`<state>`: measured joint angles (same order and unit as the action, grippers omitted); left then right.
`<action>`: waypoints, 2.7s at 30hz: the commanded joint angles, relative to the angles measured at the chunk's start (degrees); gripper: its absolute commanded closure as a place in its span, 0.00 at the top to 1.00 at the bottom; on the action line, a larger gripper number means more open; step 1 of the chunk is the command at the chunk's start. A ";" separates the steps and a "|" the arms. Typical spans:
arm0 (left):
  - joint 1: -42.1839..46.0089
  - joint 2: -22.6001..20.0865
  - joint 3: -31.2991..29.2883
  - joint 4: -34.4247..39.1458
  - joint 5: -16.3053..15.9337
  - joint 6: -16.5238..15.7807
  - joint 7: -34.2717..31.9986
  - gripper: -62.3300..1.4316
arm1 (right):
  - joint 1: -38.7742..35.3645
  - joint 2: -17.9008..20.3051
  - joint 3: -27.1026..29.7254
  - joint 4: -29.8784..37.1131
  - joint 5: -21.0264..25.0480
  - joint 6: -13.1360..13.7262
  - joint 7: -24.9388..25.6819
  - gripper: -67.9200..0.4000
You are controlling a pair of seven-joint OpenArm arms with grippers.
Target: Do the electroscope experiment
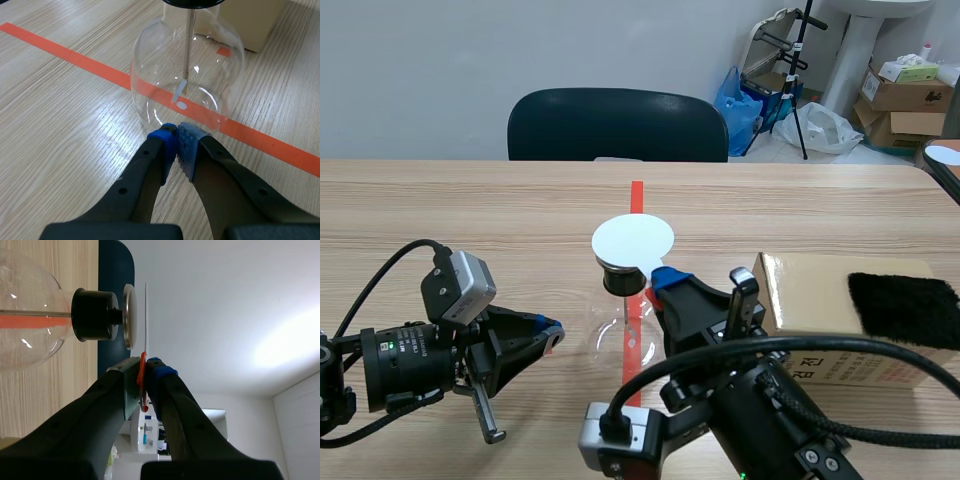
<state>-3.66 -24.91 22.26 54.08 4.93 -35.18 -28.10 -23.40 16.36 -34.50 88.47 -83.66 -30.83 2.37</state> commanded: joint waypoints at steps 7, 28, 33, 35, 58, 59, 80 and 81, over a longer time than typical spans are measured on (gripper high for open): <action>-0.31 0.26 -0.33 0.28 -0.81 -0.15 -0.85 0.07 | 0.70 0.28 0.42 1.11 -0.04 -0.81 1.90 0.02; -0.31 0.26 -0.33 0.28 -0.81 -0.15 -0.85 0.07 | 0.70 0.28 0.42 1.11 -0.04 -0.81 1.90 0.02; -0.31 0.26 -0.33 0.28 -0.81 -0.15 -0.85 0.07 | 0.70 0.28 0.42 1.11 -0.04 -0.81 1.88 0.02; -0.31 0.26 -0.33 0.28 -0.81 -0.15 -0.83 0.07 | 0.70 0.28 0.44 1.11 -0.04 -0.81 1.81 0.02; -0.31 0.26 -0.33 0.28 -0.81 -0.15 -0.83 0.07 | 0.70 0.28 0.44 1.11 -0.04 -0.81 -25.73 0.02; -0.31 0.26 -0.33 0.28 -0.81 -0.15 -0.83 0.07 | 0.70 0.28 0.44 1.11 -0.04 -0.81 -26.97 0.02; -0.31 0.26 -0.33 0.28 -0.81 -0.13 -0.83 0.07 | 0.70 0.28 0.44 1.11 -0.04 -0.81 -33.24 0.02; -0.31 0.26 -0.33 0.28 -0.81 -0.13 -0.83 0.07 | 0.70 0.28 0.44 1.11 -0.04 -0.81 -32.50 0.02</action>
<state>-3.66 -24.91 22.26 54.08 4.93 -35.18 -28.08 -23.38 16.36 -34.50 88.47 -83.66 -30.85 -29.89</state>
